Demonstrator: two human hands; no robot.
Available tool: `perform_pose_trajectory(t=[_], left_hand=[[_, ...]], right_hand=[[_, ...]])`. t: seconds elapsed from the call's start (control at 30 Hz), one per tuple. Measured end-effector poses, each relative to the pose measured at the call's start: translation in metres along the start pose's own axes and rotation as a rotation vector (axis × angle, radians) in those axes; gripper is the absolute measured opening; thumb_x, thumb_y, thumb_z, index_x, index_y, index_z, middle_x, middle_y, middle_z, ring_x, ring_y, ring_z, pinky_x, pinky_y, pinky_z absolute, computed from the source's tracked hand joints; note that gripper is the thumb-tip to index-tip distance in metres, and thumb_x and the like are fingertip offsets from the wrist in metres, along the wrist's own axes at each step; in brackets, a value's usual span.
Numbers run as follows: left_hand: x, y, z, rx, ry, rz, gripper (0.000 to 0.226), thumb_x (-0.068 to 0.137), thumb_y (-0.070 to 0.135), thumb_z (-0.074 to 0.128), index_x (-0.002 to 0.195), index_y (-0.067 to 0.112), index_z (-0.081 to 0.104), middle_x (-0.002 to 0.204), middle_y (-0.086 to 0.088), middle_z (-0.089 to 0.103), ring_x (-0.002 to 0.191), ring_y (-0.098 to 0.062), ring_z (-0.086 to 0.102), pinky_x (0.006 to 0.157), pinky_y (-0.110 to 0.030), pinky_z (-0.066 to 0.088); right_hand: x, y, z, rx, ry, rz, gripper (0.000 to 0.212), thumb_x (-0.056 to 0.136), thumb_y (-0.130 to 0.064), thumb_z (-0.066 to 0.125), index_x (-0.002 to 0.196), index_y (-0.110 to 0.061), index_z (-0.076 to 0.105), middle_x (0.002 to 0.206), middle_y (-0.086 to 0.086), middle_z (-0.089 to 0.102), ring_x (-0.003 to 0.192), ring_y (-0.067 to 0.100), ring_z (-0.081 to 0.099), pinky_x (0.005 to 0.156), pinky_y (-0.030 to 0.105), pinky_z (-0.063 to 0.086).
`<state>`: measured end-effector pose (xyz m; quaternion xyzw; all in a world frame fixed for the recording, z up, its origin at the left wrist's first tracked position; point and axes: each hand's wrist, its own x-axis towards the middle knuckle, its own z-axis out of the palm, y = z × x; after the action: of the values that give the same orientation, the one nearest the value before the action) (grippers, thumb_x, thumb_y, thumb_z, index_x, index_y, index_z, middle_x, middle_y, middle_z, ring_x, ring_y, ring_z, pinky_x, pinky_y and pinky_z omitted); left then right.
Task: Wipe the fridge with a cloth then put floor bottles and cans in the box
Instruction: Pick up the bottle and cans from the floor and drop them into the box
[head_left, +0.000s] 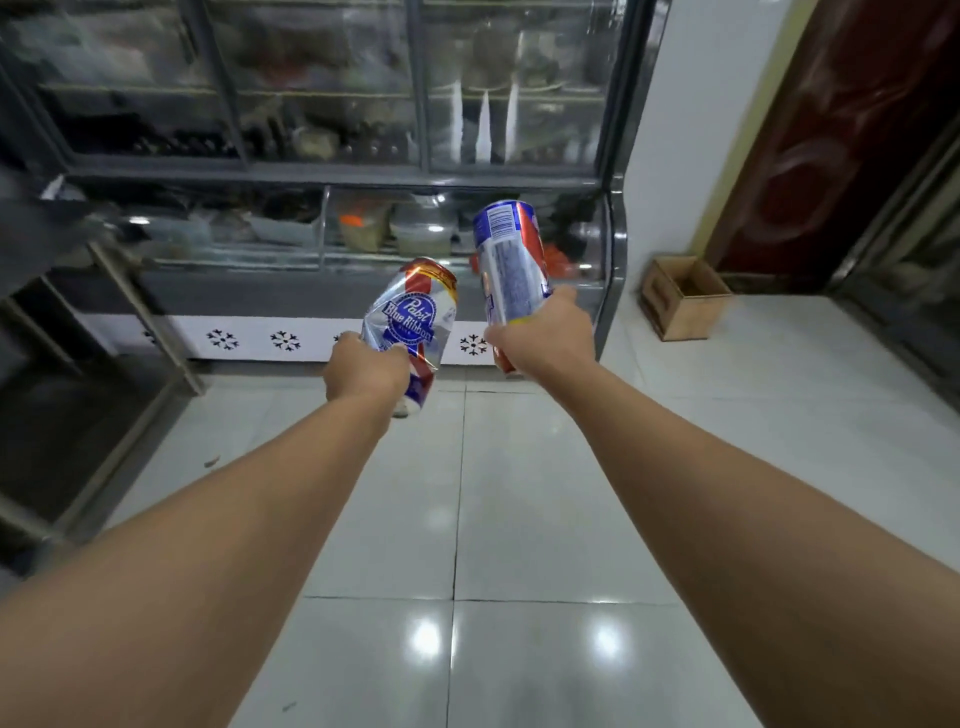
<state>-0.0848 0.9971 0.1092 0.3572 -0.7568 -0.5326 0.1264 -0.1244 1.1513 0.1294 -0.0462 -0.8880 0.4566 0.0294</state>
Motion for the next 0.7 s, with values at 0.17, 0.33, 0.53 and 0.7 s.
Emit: perform_pose_trajectory(t=[0.17,0.33,0.53,0.7], left_hand=[[-0.045,0.027,0.043,0.069,-0.058,0.102,0.026,0.086,0.021,0.062,0.108,0.014,0.05,0.097,-0.005,0.054,0.081,-0.025,0.057,0.054,-0.03,0.049],[-0.088,0.047,0.08,0.098,-0.102,0.175,0.021,0.087,0.024,0.061,0.101,0.015,0.047,0.097,-0.006,0.054,0.079,-0.025,0.056,0.057,-0.03,0.048],[-0.131,0.068,0.118,0.092,-0.145,0.222,0.029,0.087,0.023,0.061,0.112,0.014,0.05,0.1,-0.006,0.057,0.075,-0.022,0.057,0.044,-0.025,0.039],[-0.163,0.081,0.156,0.081,-0.23,0.255,0.032,0.087,0.024,0.061,0.115,0.014,0.05,0.109,-0.01,0.062,0.084,-0.027,0.062,0.057,-0.031,0.05]], right_hand=[[0.003,0.031,-0.055,0.033,0.038,-0.013,0.066,0.073,-0.036,0.077,0.117,-0.017,0.032,0.103,0.001,0.045,0.088,0.016,0.05,0.057,0.024,0.044],[-0.001,0.06,-0.107,0.037,0.108,-0.013,0.071,0.073,-0.039,0.077,0.123,-0.016,0.032,0.1,-0.001,0.043,0.087,0.013,0.048,0.053,0.019,0.042],[-0.008,0.093,-0.166,0.036,0.185,0.048,0.07,0.073,-0.039,0.076,0.121,-0.015,0.031,0.103,0.001,0.043,0.092,0.015,0.048,0.065,0.027,0.046],[-0.012,0.123,-0.215,0.081,0.245,0.081,0.073,0.071,-0.035,0.078,0.125,-0.018,0.031,0.113,0.002,0.047,0.101,0.018,0.054,0.078,0.033,0.055]])
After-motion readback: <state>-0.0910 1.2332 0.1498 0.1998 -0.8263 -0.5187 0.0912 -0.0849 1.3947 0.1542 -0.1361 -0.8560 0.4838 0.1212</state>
